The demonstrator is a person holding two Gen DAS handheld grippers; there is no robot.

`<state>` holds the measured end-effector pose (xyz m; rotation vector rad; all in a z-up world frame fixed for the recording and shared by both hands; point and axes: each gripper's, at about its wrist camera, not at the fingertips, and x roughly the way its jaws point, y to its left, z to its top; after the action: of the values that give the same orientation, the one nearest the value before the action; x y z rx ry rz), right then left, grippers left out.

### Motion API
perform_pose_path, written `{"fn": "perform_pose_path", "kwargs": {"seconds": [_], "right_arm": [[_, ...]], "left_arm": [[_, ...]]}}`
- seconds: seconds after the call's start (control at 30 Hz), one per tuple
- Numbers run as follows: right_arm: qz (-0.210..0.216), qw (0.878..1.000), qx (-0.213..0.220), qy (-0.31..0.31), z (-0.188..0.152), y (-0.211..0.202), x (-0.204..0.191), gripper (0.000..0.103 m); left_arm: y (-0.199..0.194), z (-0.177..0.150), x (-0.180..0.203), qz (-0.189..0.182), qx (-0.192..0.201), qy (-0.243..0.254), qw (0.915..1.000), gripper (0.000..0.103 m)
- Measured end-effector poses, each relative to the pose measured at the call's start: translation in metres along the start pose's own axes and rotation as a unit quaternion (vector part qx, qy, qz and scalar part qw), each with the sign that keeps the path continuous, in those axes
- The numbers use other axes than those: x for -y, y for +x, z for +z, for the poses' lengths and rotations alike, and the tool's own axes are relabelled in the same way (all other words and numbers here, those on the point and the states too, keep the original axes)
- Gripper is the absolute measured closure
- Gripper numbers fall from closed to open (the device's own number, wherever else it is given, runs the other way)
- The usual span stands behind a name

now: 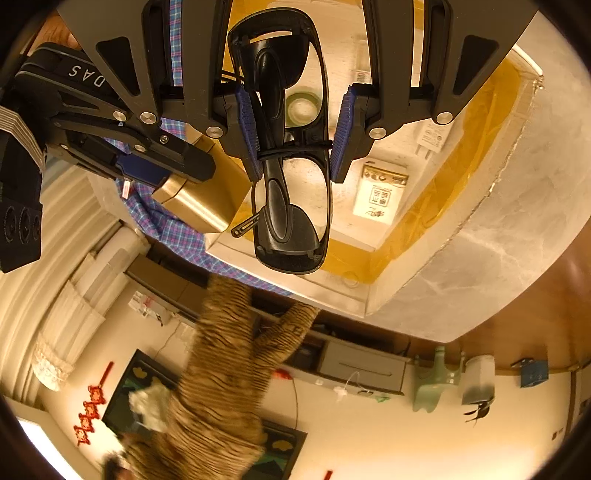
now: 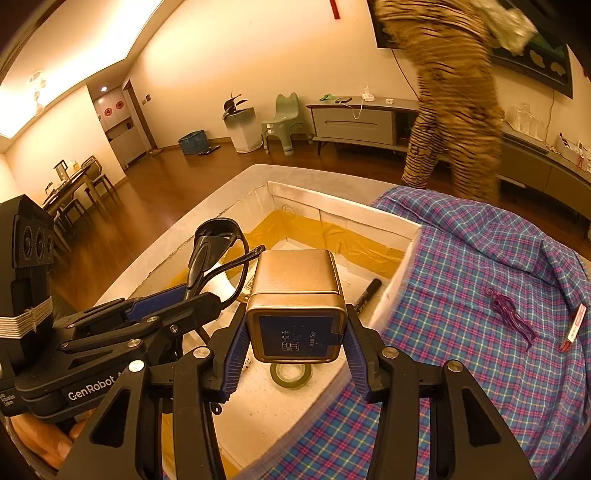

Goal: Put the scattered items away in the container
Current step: 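Lift the glasses and gold box and carry both over the foam box, then open the left gripper to drop the glasses while the right drops the gold box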

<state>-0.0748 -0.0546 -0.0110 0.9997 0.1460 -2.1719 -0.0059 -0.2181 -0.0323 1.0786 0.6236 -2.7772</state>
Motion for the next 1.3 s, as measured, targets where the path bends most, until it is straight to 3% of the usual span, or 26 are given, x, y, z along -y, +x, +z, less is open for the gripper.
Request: {"fn": "perform_pose_path", "kwargs": {"seconds": [0.47, 0.97, 1.3], "right_arm": [[0.001, 1.0, -0.011, -0.003, 0.001, 0.017, -0.009, 0.054], [0.007, 0.999, -0.034, 0.0, 0.015, 0.035, -0.012, 0.054], [-0.002, 0.997, -0.076, 0.031, 0.029, 0.062, 0.001, 0.054]], "left_arm": [[0.01, 0.004, -0.03, 0.014, -0.02, -0.041, 0.9989, 0.064], [0.017, 0.0, -0.031, 0.012, -0.044, -0.036, 0.9983, 0.064], [0.017, -0.005, -0.029, 0.003, -0.056, -0.038, 0.9977, 0.064]]}}
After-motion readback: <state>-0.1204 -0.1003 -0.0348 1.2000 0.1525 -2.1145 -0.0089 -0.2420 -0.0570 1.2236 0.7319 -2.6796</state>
